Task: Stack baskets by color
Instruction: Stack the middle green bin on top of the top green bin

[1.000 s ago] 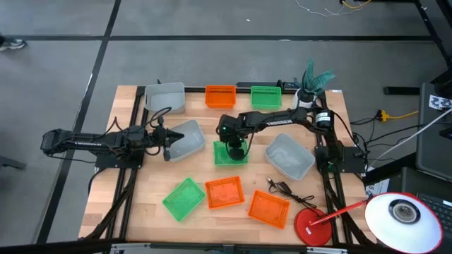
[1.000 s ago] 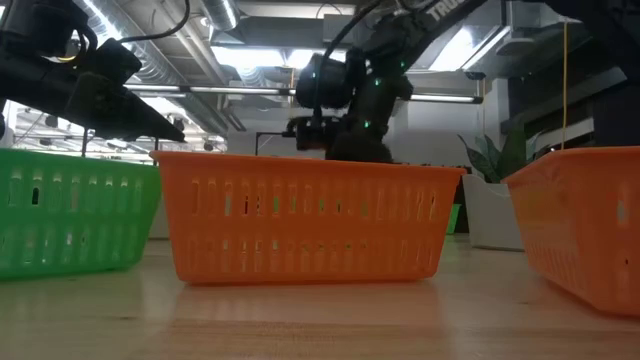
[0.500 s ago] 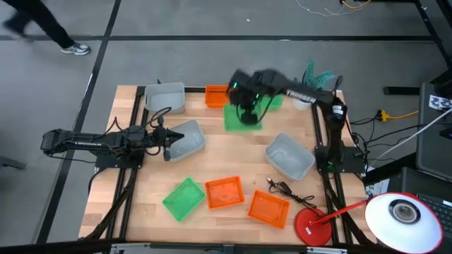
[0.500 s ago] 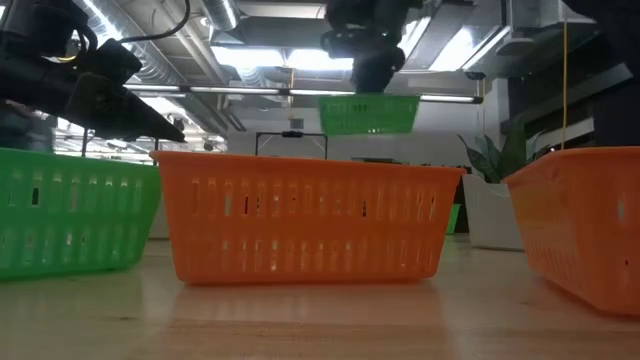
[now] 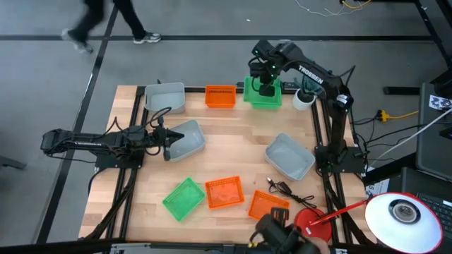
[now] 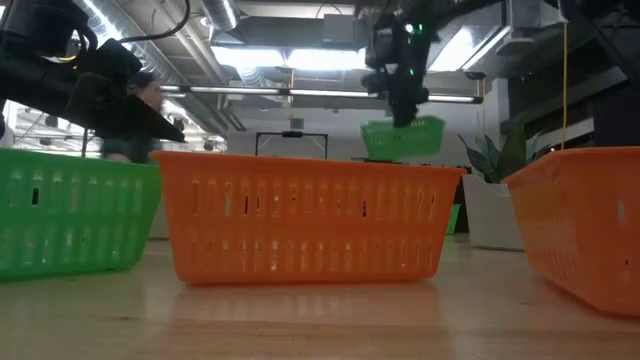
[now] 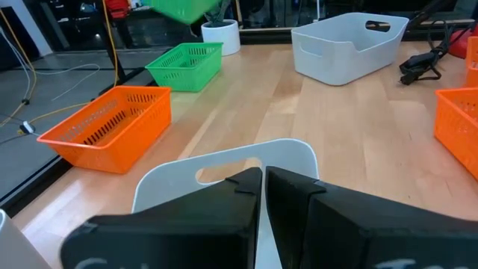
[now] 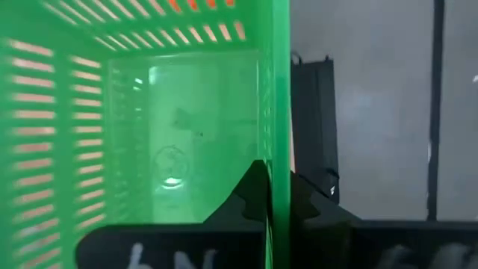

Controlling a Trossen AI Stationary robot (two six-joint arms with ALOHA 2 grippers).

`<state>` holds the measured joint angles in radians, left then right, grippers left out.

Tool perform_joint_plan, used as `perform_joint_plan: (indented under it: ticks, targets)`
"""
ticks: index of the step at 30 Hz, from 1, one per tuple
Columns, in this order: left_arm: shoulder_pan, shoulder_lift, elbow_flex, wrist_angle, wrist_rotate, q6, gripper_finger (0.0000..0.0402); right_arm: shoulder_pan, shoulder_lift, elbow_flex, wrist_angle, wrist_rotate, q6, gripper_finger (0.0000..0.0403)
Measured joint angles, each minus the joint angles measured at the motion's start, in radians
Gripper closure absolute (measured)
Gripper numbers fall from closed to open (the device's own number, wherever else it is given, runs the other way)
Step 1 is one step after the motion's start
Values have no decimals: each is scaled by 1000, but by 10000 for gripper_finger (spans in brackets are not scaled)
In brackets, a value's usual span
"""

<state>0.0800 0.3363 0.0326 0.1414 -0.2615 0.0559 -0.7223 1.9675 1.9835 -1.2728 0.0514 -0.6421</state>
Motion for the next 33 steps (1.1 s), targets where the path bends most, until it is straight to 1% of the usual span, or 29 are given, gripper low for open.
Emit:
perform_joint_plan:
  ticks: [3, 7, 9, 11, 12, 18, 23, 28, 33]
  targets:
    - [0, 0, 0, 0, -6, 0, 388, -39, 0, -96, 65, 0, -24, 403]
    - [0, 0, 0, 0, -11, 2, 388, -73, 2, -208, 216, 8, -67, 403]
    - [0, 0, 0, 0, -12, 2, 388, -82, 2, -248, 287, 43, -105, 403]
    - [0, 0, 0, 0, -12, 2, 388, -88, 2, -277, 333, 86, -145, 403]
    - [0, 0, 0, 0, -12, 2, 388, -92, 2, -288, 345, 91, -159, 403]
    - [0, 0, 0, 0, -18, 2, 388, -112, 2, -318, 345, 78, -164, 403]
    - [0, 0, 0, 0, -19, 2, 388, -120, 2, -319, 349, 11, -148, 400]
    - [0, 0, 0, 0, -19, 2, 388, -120, 2, -318, 346, 0, -148, 378]
    - [0, 0, 0, 0, -19, 0, 388, -120, 2, -318, 339, 0, -148, 347]
